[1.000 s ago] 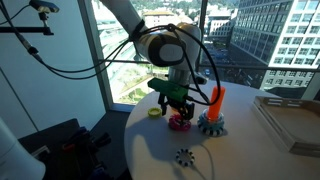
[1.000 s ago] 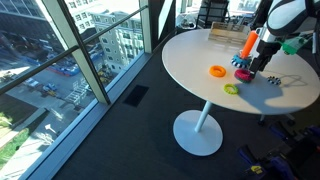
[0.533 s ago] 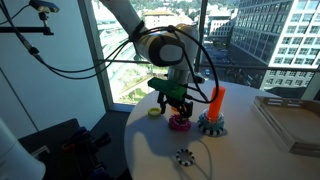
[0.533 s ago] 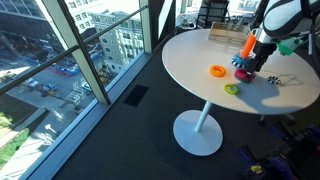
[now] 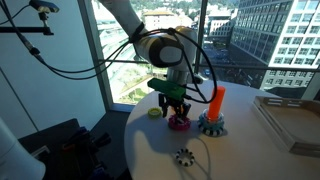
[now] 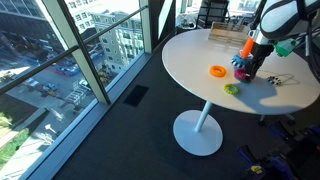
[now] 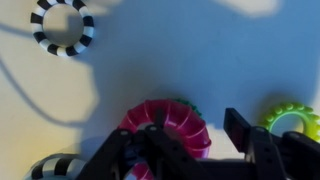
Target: Put the pink circular object on the orange object
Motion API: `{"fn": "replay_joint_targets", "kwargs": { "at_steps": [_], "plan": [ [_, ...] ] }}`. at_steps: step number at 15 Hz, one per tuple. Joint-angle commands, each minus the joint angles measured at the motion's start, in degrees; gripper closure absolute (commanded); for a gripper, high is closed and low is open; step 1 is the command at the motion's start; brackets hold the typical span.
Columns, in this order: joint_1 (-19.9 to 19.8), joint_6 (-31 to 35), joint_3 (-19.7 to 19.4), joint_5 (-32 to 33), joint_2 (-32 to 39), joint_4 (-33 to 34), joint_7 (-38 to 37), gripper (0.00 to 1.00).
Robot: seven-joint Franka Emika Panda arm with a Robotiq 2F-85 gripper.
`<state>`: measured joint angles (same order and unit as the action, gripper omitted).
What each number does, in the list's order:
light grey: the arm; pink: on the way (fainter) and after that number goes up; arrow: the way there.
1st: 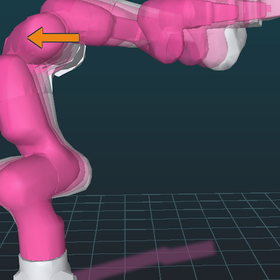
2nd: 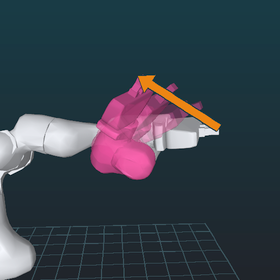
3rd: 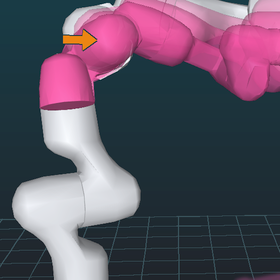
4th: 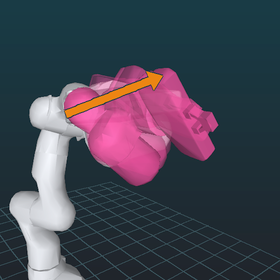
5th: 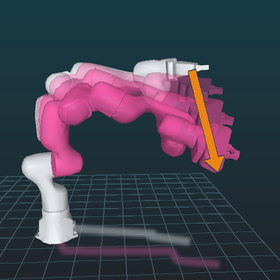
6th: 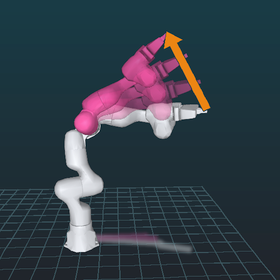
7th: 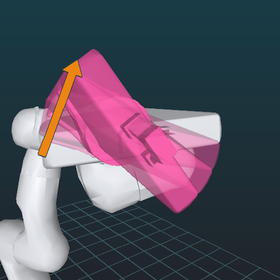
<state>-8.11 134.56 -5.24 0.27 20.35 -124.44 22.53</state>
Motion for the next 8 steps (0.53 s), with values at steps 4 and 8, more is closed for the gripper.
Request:
{"fn": "replay_joint_targets", "kwargs": {
  "at_steps": [4,8],
  "plan": [
    [-0.51,-0.29,0.54,1.15,0.40,1.86,-1.41,0.72],
    [-0.54,-0.07,0.44,1.26,-0.10,1.99,-1.42,0.33]
  ]
}}
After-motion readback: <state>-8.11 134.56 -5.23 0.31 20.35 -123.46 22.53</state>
